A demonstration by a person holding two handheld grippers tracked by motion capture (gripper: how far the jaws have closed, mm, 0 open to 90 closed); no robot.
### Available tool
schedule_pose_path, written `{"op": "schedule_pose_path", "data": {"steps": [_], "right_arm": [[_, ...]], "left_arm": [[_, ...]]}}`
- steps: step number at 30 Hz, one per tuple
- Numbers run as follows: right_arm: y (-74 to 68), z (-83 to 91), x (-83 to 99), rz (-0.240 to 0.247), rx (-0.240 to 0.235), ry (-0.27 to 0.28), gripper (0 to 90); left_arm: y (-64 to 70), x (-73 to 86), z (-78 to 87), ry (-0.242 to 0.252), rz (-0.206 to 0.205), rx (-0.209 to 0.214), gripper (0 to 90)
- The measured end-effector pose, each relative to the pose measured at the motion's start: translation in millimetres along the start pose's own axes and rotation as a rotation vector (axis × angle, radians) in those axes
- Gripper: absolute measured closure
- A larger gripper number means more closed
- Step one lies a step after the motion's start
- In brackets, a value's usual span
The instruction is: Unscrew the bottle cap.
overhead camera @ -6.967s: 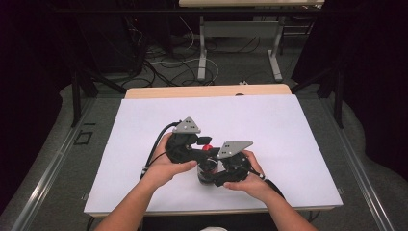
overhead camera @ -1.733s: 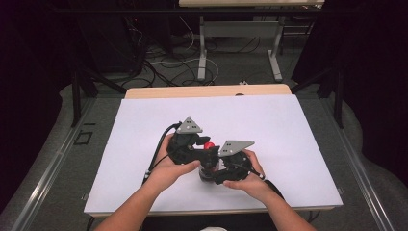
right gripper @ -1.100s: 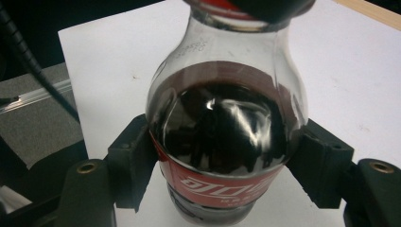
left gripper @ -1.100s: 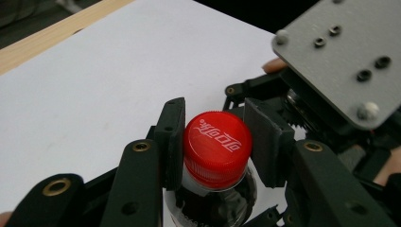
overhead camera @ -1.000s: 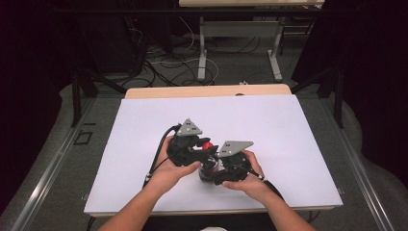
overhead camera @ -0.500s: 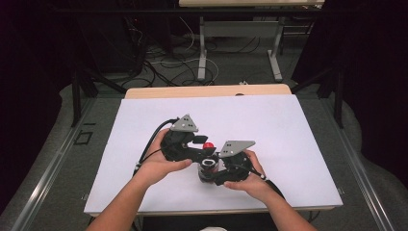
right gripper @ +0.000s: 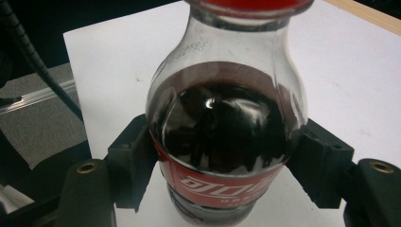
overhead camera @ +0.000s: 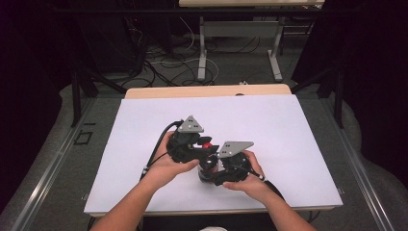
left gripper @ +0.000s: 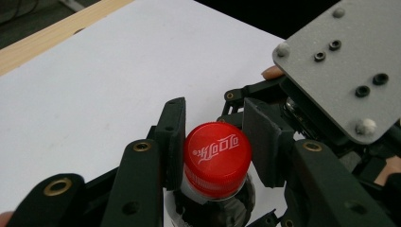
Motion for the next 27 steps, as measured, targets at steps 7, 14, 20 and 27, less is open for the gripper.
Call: {"op": "schedule_pose_path", "data": {"steps": [7,14,20,27], "right_arm": [[-2.2,0.7,-0.6,-0.006,-0.017,0.005,30.5],[-4.0,1.5,-1.1,0.004,-0.028,-0.001,30.5],[-5.5,0.0,-1.6,0.006,-0.025,-0.005,30.5],[-2.7,-0.1,0.3,0.0,-0.006,-0.01,30.5]], "left_arm": [[2.7,-2.6,7.6,-0.023,-0.026,0.038,47.7],[-5.0,1.1,8.1,-0.091,-0.108,0.07,53.6],[-4.8,1.9,4.2,-0.08,-0.061,0.092,60.7],[1.9,2.6,0.1,-0.052,-0.009,-0.018,61.0]]}}
Point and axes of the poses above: each handheld gripper's, and its own axes: z roughly backward along the jaws, x roughly out of its underside, y roughly to its right, the point moved 5 cm from there along -z, roughly forward along the jaws, and after that the axes turned 9 degrees about z, right-handed, at the moved point
